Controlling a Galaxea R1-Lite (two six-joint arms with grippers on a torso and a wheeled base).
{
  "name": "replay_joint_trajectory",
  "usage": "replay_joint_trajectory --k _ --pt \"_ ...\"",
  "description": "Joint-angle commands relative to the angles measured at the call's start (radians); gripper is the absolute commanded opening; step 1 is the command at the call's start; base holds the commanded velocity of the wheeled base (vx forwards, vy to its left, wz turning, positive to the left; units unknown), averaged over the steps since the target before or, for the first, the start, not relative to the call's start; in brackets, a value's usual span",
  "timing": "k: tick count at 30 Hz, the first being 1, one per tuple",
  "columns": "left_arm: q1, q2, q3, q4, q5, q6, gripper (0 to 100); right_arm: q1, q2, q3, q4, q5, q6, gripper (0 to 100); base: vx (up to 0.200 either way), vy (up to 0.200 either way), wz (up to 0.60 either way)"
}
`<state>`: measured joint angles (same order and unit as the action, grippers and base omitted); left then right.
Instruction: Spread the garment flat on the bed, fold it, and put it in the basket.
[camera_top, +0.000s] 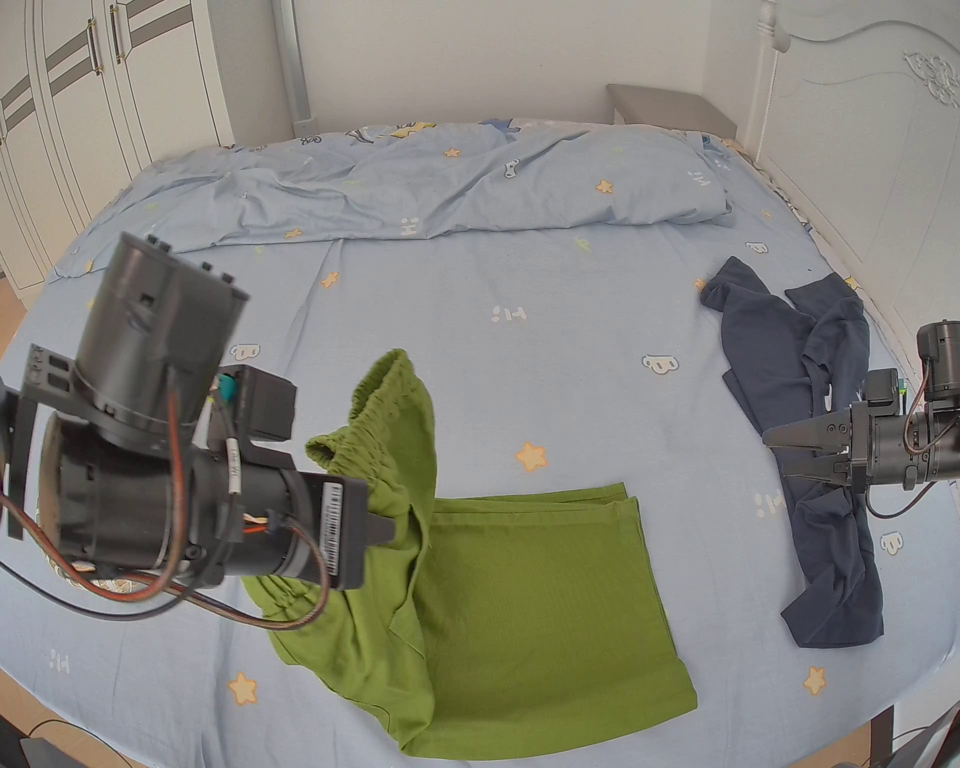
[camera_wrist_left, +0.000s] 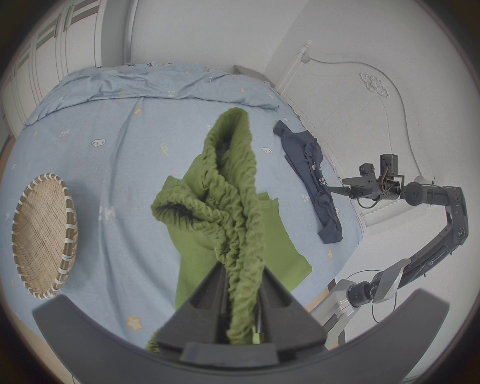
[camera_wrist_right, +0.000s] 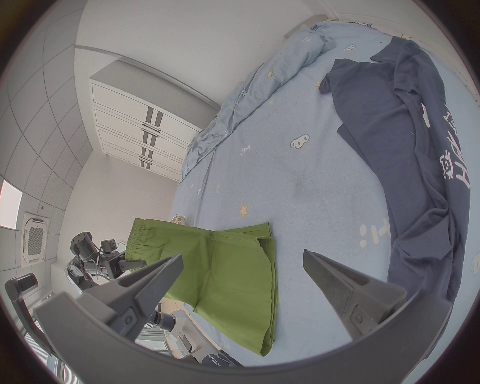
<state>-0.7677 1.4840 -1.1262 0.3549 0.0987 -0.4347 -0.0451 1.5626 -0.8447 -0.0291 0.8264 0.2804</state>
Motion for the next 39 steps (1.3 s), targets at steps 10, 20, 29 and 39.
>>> replay_joint_trajectory --k 10,20,29,39 --pt "-0.159 0.173 -0.095 -0.045 0.041 -0.087 0 0.002 0.014 -0.001 -0.003 0.000 -0.001 100 0.000 0.000 0.00" --pt "-0.249 0.231 -0.116 -0.099 0.079 -0.190 0 0.007 0.025 0.003 -0.008 -0.001 -0.001 100 0.000 0.000 0.00" --pt "-0.260 0.298 -0.115 -0.172 0.079 -0.231 0 0.007 0.027 0.004 -0.009 -0.001 -0.003 100 0.000 0.000 0.00" --pt "-0.282 0.338 -0.116 -0.226 0.079 -0.276 100 0.008 0.027 0.006 -0.009 -0.001 -0.003 100 0.000 0.000 0.00"
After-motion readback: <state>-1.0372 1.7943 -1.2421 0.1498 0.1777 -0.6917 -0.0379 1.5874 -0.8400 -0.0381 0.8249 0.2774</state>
